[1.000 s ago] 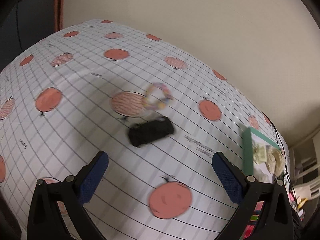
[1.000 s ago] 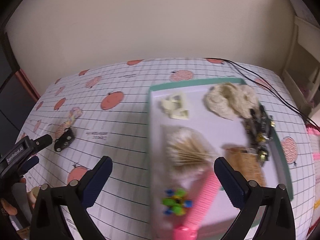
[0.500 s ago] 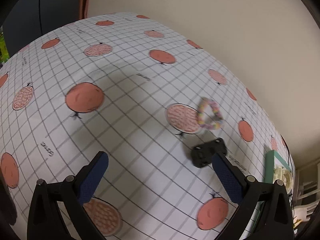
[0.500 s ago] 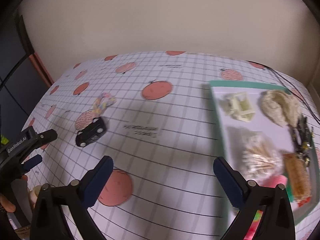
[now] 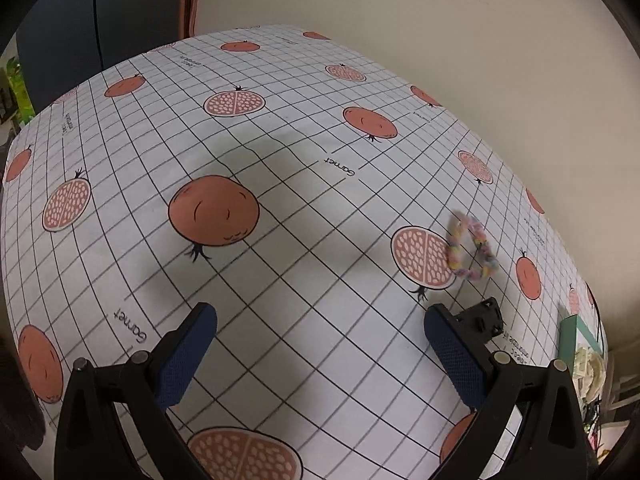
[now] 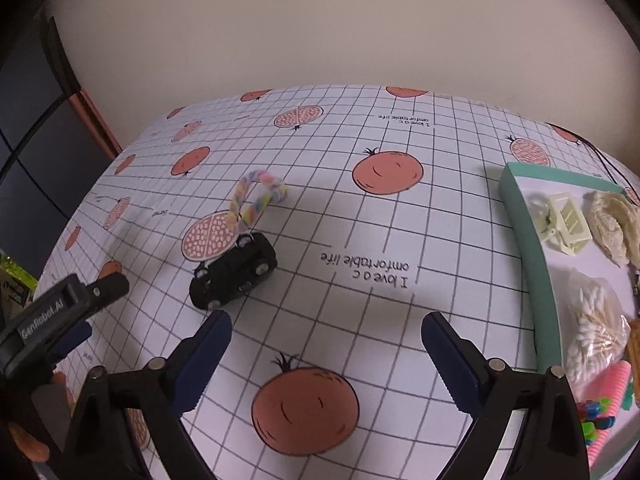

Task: Organize objects
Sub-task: 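Close right gripper on black toy car while left gripper approaches rainbow braided ring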

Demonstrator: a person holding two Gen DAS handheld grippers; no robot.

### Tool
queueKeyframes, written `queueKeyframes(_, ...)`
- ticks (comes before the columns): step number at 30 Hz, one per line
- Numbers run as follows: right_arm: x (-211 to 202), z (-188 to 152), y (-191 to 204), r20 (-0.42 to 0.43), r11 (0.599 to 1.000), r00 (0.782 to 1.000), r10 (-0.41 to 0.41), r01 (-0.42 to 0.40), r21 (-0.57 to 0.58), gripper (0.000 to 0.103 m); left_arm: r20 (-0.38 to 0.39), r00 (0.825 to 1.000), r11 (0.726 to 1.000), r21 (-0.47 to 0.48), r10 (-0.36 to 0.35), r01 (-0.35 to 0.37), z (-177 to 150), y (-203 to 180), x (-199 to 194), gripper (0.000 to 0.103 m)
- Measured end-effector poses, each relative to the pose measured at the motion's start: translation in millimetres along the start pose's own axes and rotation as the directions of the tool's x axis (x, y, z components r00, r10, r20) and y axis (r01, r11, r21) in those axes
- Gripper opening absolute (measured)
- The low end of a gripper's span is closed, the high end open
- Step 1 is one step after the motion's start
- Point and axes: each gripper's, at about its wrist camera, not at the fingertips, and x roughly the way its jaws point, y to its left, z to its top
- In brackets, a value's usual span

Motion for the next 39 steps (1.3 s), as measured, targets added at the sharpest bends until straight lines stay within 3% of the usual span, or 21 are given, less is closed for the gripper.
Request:
queueKeyframes(10, 31.4, 16.1, 17.7, -0.03, 1.0, 1.0, -0.005, 0.006, 0.029, 0.095, -0.008, 0.999, 0.999, 0.005, 0.047, -0.047, 13.8, 11.0, 14.9, 0.103)
queueKeyframes(17, 52.2, 22.7, 46.6, -0.054, 1.0, 0.999, -0.008, 0.009, 0.024, 0.095, 0.007, 1.0, 0.995, -0.099, 0.019, -0.018, 21.9, 31.2, 20.7, 0.103)
queueKeyframes(23, 68.8, 25.2, 61.9, -0.075, 1.0, 0.997, -0.03, 0.031, 0.008, 0.091, 0.026, 1.0, 0.992, -0.126, 0.013, -0.01, 25.9, 33.4, 22.9, 0.103)
queueKeyframes(32, 66.7, 31.7, 46.3, -0.067, 0.998, 0.996, -0.064, 0.064, 0.0, 0.07, 0.029, 1.0, 0.998, -0.058, -0.006, 0.007, 26.2, 12.2, 26.3, 0.103)
queueKeyframes(39, 60.8, 34.8, 17.8, -0.078, 0.997, 0.995, -0.067, 0.069, 0.025, 0.047, 0.02, 0.998, 0.998, 0.021, -0.054, 0.054, 26.0, -17.9, 28.9, 0.103)
